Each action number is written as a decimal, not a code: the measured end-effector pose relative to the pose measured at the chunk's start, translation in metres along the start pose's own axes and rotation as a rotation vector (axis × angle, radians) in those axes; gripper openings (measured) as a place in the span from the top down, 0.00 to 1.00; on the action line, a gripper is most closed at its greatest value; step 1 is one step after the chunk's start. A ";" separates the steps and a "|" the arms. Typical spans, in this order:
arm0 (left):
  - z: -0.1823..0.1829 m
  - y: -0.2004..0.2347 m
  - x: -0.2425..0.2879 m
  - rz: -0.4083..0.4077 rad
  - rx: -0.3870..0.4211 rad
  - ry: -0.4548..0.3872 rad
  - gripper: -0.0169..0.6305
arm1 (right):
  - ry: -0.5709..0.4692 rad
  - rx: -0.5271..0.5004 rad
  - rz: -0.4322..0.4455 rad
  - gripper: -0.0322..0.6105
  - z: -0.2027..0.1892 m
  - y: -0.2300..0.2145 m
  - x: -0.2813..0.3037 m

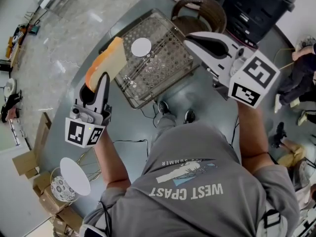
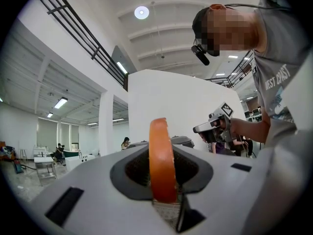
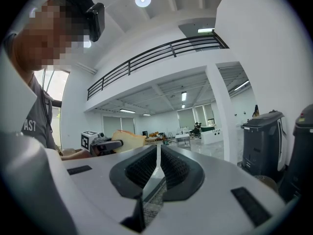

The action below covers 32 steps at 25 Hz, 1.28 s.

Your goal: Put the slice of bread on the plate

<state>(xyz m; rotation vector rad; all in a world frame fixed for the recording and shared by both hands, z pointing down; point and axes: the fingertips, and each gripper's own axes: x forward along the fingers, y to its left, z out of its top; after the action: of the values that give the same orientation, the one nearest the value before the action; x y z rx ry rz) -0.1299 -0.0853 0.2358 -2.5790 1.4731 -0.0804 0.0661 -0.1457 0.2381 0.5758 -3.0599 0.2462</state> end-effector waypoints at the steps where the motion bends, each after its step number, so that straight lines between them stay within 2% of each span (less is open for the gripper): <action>1: -0.002 0.004 0.002 0.000 -0.002 -0.001 0.82 | 0.003 0.005 -0.002 0.94 -0.002 -0.003 0.003; 12: -0.002 0.074 0.023 -0.044 -0.010 -0.011 0.82 | 0.002 0.021 -0.038 0.94 0.013 -0.022 0.065; 23: -0.027 0.144 0.035 -0.132 -0.030 -0.052 0.82 | -0.001 0.006 -0.126 0.94 0.013 -0.029 0.127; 28: -0.040 0.156 0.045 -0.176 -0.062 -0.058 0.82 | 0.016 0.006 -0.162 0.94 0.014 -0.030 0.137; 32: -0.047 0.158 0.063 -0.178 -0.083 -0.053 0.82 | 0.029 0.014 -0.165 0.94 0.017 -0.050 0.139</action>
<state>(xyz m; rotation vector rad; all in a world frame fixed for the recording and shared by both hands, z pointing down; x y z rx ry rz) -0.2383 -0.2242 0.2518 -2.7507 1.2525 0.0265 -0.0451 -0.2441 0.2358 0.8123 -2.9637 0.2687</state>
